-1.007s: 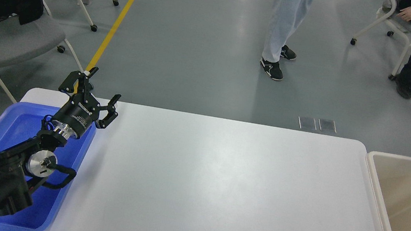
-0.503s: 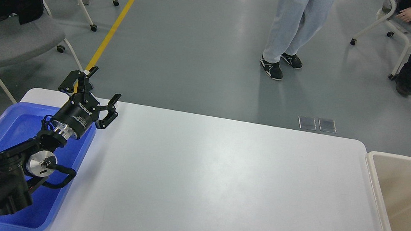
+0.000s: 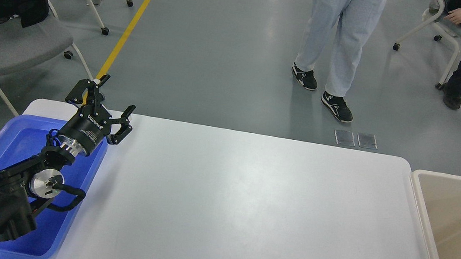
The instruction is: Tidy desktop
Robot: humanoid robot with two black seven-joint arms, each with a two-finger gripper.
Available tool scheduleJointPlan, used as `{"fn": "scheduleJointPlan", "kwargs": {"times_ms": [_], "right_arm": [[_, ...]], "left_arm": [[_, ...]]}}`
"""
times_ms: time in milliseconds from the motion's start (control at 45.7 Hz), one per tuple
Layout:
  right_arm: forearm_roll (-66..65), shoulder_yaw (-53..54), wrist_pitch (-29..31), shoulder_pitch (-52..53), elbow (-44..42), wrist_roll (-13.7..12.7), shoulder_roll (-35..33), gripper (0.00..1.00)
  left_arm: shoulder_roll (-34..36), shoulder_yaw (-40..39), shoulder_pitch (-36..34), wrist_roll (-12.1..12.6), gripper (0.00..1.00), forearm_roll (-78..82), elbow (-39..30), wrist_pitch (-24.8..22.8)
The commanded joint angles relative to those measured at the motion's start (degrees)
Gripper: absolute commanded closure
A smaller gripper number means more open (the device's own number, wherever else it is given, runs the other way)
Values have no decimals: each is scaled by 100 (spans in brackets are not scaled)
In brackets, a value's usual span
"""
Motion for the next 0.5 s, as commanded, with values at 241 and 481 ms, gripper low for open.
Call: {"fn": "scheduleJointPlan", "kwargs": {"times_ms": [241, 481], "right_arm": [[-91, 104, -1, -113, -92, 33, 90, 1], [-793, 69, 25, 62, -22, 24, 64, 0]], "left_arm": [[0, 0, 0, 7, 0, -7, -2, 0], [0, 0, 0, -2, 0, -7, 6, 0]]}}
